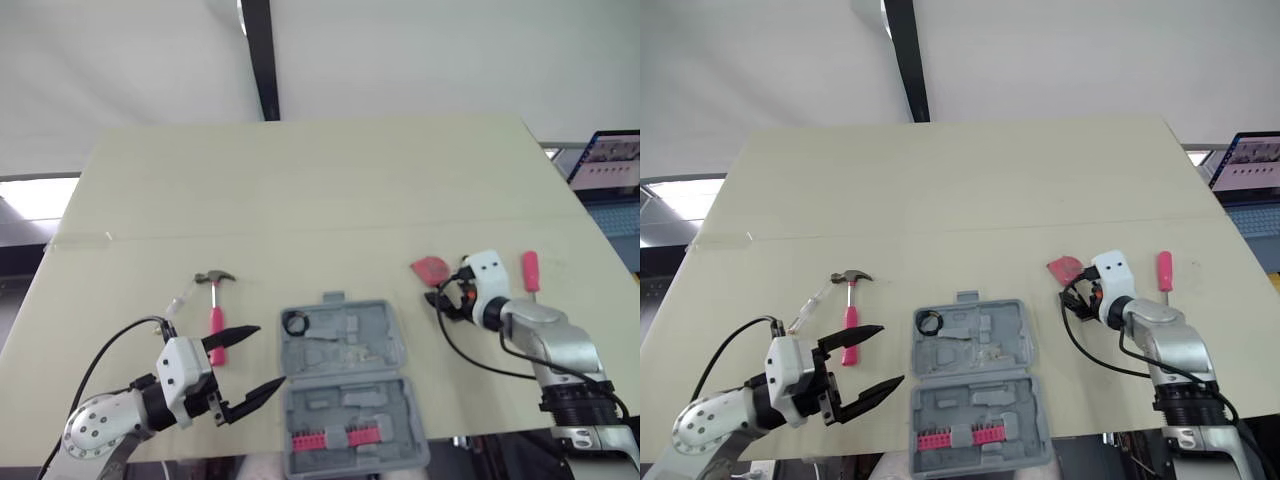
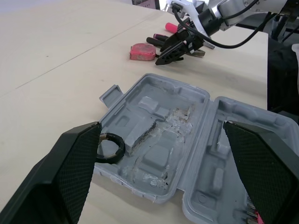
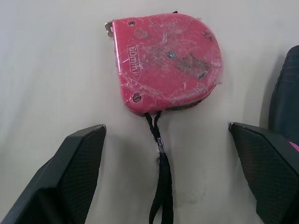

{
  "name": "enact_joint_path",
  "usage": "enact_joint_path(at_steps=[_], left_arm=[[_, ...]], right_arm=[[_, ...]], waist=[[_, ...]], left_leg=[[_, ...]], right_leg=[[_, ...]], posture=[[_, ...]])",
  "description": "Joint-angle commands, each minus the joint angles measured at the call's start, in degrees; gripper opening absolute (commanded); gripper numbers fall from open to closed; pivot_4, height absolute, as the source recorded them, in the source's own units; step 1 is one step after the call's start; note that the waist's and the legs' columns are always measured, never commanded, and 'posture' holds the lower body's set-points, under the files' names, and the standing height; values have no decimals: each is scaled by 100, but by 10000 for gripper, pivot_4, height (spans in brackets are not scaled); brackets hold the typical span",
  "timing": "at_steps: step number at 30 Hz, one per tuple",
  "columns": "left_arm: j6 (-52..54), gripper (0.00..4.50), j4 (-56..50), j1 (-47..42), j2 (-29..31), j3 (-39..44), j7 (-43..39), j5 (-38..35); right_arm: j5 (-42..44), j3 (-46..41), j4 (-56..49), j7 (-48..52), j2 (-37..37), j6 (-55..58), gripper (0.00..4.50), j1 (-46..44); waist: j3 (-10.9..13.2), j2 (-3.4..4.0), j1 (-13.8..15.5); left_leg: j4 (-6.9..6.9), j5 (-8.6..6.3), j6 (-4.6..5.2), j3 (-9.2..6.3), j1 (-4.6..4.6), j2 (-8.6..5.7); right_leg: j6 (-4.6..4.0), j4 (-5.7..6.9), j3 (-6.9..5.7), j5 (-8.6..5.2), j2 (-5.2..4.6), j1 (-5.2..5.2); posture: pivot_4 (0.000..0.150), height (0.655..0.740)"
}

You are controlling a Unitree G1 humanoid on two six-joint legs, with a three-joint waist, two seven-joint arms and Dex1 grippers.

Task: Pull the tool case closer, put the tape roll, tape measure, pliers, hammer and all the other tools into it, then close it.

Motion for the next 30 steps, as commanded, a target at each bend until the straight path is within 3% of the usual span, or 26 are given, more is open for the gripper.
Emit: enact_joint_path(at_steps=[1,3,10,18,30], left_arm=[[-67,44945,-202,3,5,-25,80,-1],[-18,45000,-234,-43,21,-41,122,-9],[57,45000,-264,-160,57,-123,196,-17],[-12,45000,-150,-231,79,-208,128,-8],[-317,45000,352,-318,134,-473,-301,3]], right_arm=[[-44,-26,-6,9,-9,28,42371,-25],[-41,-28,-28,14,-1,80,36679,-20],[-42,-29,-211,4,35,119,1145,84],[119,-67,-755,165,-35,398,455,400],[937,-568,-3010,214,-502,2126,455,1817]], waist=[[0,0,0],[0,0,2],[0,0,-4],[0,0,9],[1,2,33]], left_leg=[[0,0,0,0,0,0],[0,0,0,0,0,0],[0,0,0,0,0,0],[-1,0,0,0,0,0],[-2,0,0,0,-2,0]], right_leg=[[0,0,0,0,0,0],[0,0,0,0,0,0],[0,0,0,0,0,0],[0,-1,0,0,0,0],[0,-4,1,0,0,0]], posture=[[1500,7400],[1500,7400],[1500,7400],[1500,7400],[1500,7400]])
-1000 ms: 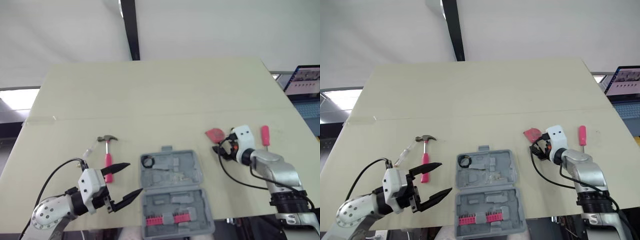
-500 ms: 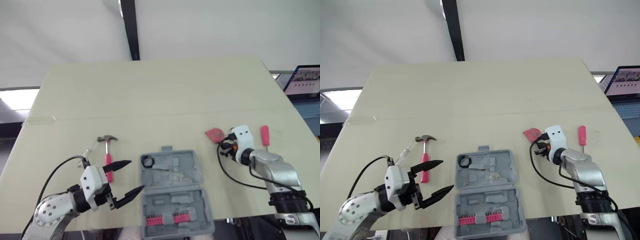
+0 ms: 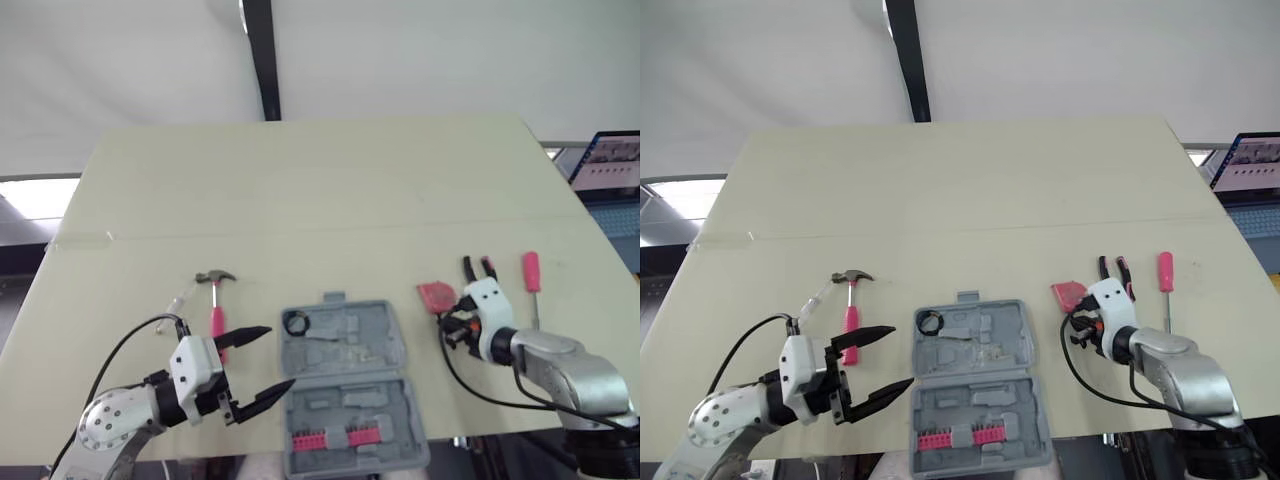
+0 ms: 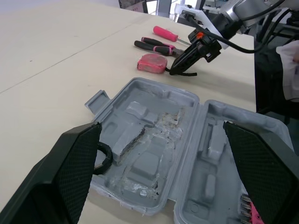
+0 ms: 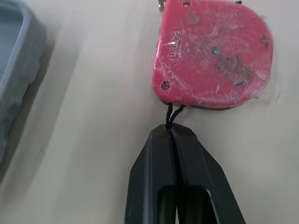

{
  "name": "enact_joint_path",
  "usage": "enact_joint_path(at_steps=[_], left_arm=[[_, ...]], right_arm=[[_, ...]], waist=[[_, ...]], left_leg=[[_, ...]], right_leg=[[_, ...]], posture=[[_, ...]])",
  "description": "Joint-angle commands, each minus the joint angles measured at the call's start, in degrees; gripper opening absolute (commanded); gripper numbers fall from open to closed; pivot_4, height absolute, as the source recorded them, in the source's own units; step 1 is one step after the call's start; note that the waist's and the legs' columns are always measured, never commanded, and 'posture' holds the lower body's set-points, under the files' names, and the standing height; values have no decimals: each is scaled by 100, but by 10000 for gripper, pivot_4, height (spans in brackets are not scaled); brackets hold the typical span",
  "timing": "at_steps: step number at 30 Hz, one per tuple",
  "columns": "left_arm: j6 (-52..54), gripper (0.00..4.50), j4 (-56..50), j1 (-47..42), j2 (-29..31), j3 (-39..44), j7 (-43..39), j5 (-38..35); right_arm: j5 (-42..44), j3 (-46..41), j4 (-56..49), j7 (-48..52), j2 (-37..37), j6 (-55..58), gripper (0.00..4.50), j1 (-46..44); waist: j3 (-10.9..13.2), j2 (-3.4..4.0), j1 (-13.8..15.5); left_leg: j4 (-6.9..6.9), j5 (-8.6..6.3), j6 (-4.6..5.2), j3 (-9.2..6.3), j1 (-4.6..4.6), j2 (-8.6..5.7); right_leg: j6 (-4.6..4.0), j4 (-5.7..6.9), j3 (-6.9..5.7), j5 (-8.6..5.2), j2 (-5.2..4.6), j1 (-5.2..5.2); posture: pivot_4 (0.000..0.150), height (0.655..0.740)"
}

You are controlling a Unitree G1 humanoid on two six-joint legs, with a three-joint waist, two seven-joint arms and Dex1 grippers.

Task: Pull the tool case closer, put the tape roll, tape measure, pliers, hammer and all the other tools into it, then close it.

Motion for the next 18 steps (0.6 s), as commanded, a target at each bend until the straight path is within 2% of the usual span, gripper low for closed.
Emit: enact_joint_path(at_steps=[1,12,18], left_arm=[[-203,45000,92,-51,77,-24,-211,-19],[-266,45000,330,-260,237,-144,-669,-127],[-262,45000,354,-347,230,-213,-703,-81]], right_arm=[[331,-363,-777,11,-116,552,455,357],[977,-887,-2101,0,-147,1751,455,1390],[1212,-1044,-2359,-18,-150,2129,455,1594]], waist=[[0,0,3],[1,1,4],[1,1,5]], left_leg=[[0,0,0,0,-1,0],[-1,0,0,0,0,0],[-2,0,0,0,0,-1]], right_leg=[[0,-1,0,0,0,0],[0,-2,1,0,0,-1],[0,-2,2,0,0,0]], posture=[[1500,7400],[1500,7400],[1500,7400]])
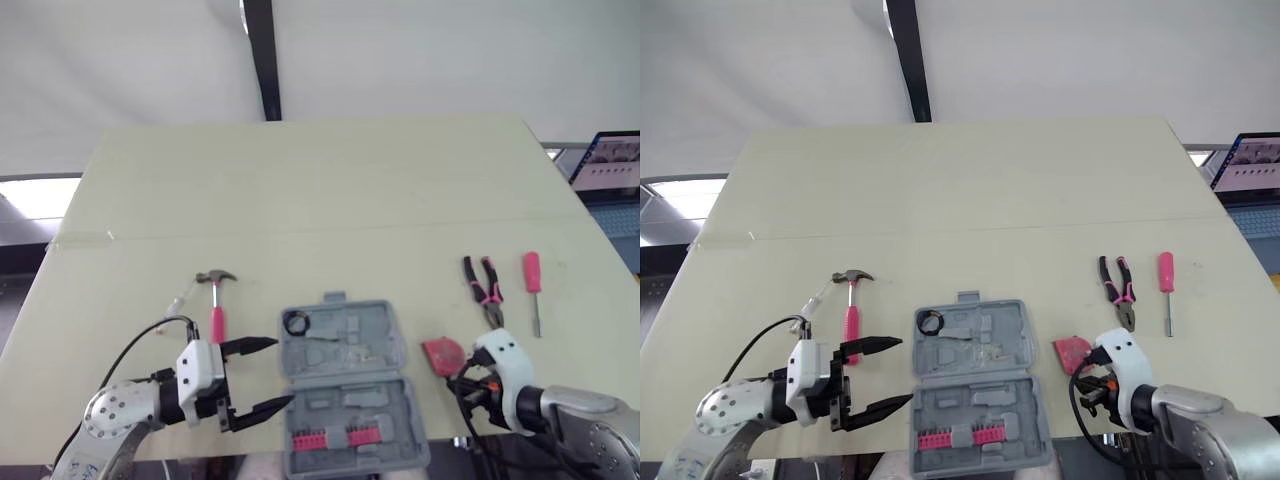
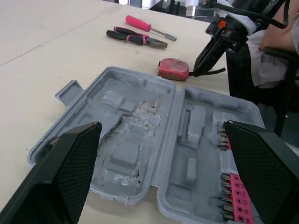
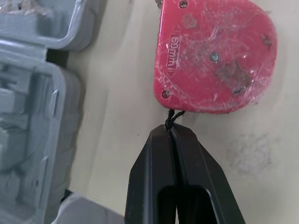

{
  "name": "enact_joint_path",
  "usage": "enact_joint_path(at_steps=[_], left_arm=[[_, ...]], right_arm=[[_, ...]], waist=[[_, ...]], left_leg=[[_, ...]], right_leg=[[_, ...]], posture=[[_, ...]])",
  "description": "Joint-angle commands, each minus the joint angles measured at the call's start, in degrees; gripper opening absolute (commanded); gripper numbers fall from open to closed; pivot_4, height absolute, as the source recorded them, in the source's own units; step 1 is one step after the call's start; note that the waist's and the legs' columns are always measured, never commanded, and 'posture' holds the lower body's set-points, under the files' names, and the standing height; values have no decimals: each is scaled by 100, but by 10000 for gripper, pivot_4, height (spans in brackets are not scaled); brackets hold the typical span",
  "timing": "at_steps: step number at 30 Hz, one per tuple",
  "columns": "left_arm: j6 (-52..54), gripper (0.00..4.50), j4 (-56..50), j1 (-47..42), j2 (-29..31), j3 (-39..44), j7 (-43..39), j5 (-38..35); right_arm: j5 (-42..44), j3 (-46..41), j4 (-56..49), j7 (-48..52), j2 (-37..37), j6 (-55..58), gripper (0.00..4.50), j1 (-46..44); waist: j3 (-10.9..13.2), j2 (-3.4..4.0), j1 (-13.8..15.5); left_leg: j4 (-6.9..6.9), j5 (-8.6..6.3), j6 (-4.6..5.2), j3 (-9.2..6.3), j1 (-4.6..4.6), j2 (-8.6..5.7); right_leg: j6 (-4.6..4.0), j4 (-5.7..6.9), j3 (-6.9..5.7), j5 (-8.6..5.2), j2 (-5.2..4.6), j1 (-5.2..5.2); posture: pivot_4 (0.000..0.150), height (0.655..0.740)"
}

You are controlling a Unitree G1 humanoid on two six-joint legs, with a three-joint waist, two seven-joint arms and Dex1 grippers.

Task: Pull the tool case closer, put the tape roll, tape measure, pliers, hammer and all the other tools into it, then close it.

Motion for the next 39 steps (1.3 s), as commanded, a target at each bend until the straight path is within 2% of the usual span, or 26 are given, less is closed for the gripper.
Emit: enact_joint_path(at_steps=[1,13,16,23,27,30,32,35,37,39], left_arm=[[-84,45000,-97,-35,5,-40,-40,-55],[-53,45000,-289,63,10,-78,168,11],[-50,45000,-324,69,4,-86,234,27],[-83,45000,-368,83,-38,-161,352,69],[-122,45000,-357,78,-55,-163,359,57],[-186,45000,-351,121,-56,-140,341,48],[-241,45000,-370,196,9,-136,252,46],[-305,45000,-347,239,59,-134,151,12],[-403,45000,-317,232,114,-116,54,35],[-502,45000,-295,225,151,-70,7,77]], right_arm=[[183,-171,-268,-14,-31,189,455,42],[267,54,-26,-92,-112,511,455,-206],[279,44,56,-127,-83,682,9239,-325],[404,-206,27,-77,-195,1118,44811,-417],[586,-539,-123,74,-396,1375,44811,-379],[721,-791,-152,387,-861,1210,44811,-277],[643,-894,-88,925,-1470,375,44811,-65],[204,-893,176,2121,-2281,-1486,44811,417],[-183,-910,572,2914,-2412,-3096,44811,577],[-498,-716,1085,3411,-2524,-4193,44811,502]], waist=[[0,0,-4],[0,0,-3],[0,0,0],[-2,-4,6],[-2,-3,15],[1,1,6],[1,2,6],[3,1,3],[6,-8,7],[8,-11,3]], left_leg=[[0,0,0,0,0,0],[0,0,0,0,1,0],[0,0,0,0,1,0],[0,0,0,-1,1,0],[1,0,0,-1,0,-1],[0,0,0,-1,0,-1],[-2,0,0,0,-1,-1],[-5,0,0,3,2,0],[-5,0,0,4,4,0],[-4,0,0,4,5,-1]], right_leg=[[0,0,0,0,0,0],[0,0,0,0,0,0],[0,0,0,0,0,0],[0,-1,0,0,0,2],[1,-3,0,0,-1,3],[1,-4,0,1,0,2],[1,-6,0,1,0,2],[2,-10,1,1,1,3],[3,-11,1,1,1,5],[5,-11,1,2,0,6]], posture=[[1500,7400],[1500,7400],[1500,7400],[1500,7400],[1500,7400],[1500,7400],[1500,7400],[1500,7400],[1500,7400],[1500,7400]])
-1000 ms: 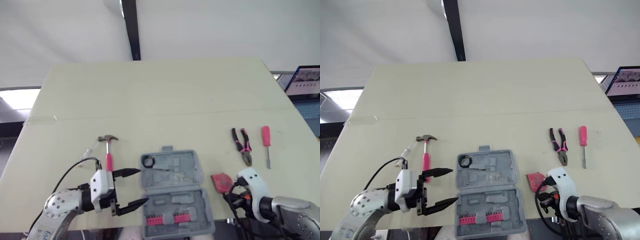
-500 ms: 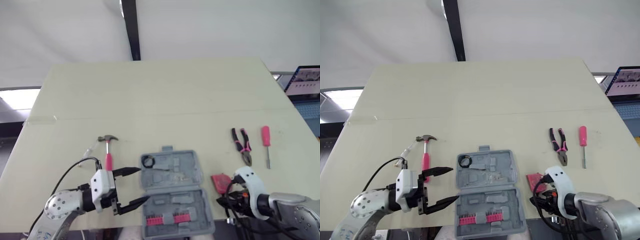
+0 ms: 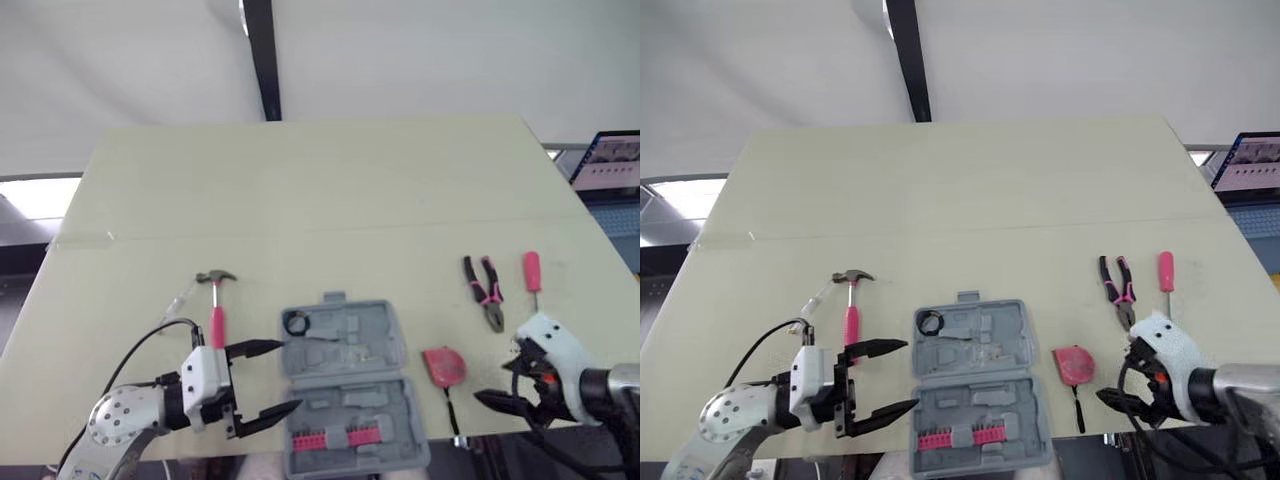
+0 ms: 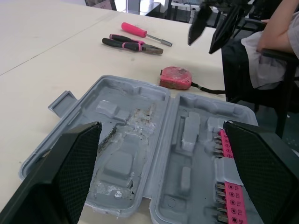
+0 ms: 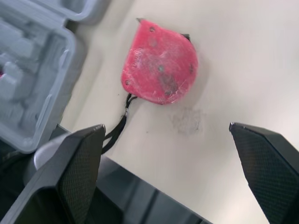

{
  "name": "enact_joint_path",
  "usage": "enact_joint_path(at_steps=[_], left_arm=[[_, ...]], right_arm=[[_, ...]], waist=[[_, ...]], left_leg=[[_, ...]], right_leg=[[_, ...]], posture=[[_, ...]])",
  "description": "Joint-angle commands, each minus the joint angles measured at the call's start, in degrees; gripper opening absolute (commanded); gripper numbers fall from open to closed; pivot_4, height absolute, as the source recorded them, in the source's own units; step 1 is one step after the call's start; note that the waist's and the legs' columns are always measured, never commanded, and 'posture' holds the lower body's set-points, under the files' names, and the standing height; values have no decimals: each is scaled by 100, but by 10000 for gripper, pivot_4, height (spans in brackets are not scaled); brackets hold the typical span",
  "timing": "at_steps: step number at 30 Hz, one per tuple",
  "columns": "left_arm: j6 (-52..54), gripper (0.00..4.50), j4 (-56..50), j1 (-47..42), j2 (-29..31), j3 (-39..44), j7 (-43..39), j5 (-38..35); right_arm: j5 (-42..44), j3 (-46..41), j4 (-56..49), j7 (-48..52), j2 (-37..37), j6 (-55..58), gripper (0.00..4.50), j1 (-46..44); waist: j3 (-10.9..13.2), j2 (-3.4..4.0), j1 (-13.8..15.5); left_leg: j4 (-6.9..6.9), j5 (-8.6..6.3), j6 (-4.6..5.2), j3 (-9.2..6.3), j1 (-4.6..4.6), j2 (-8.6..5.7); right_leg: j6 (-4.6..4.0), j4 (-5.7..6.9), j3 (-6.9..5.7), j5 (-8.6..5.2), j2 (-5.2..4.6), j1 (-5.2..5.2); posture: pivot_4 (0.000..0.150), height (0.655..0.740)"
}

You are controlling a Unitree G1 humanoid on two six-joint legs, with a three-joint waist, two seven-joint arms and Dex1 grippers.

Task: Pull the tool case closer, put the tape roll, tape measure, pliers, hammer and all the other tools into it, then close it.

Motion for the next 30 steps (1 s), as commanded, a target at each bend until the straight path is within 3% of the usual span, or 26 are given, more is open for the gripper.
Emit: enact_joint_path(at_steps=[1,5,15,30], left_arm=[[-283,45000,-57,30,116,103,-131,81],[-420,45000,-93,106,254,213,-196,93],[-400,45000,-492,416,359,308,1,243],[72,45000,-1164,590,342,318,583,327]], right_arm=[[-628,292,835,951,-209,-2044,44811,-167],[-1499,1312,2061,1497,-306,-3950,44811,-888],[-2439,2824,4047,2175,180,-6321,44811,-2414],[-2960,3433,5266,2082,692,-7158,44811,-3270]], waist=[[1,-2,-6],[4,-5,-35],[12,-7,-25],[14,-4,-25]], left_leg=[[1,0,0,0,0,0],[3,0,0,1,2,1],[8,0,0,-3,-1,3],[8,0,0,-3,-2,4]], right_leg=[[1,0,0,0,0,1],[2,0,0,1,0,2],[2,-4,-6,1,0,6],[2,-4,-8,1,0,5]], posture=[[1500,7400],[1500,7400],[1500,7400],[1500,7400]])
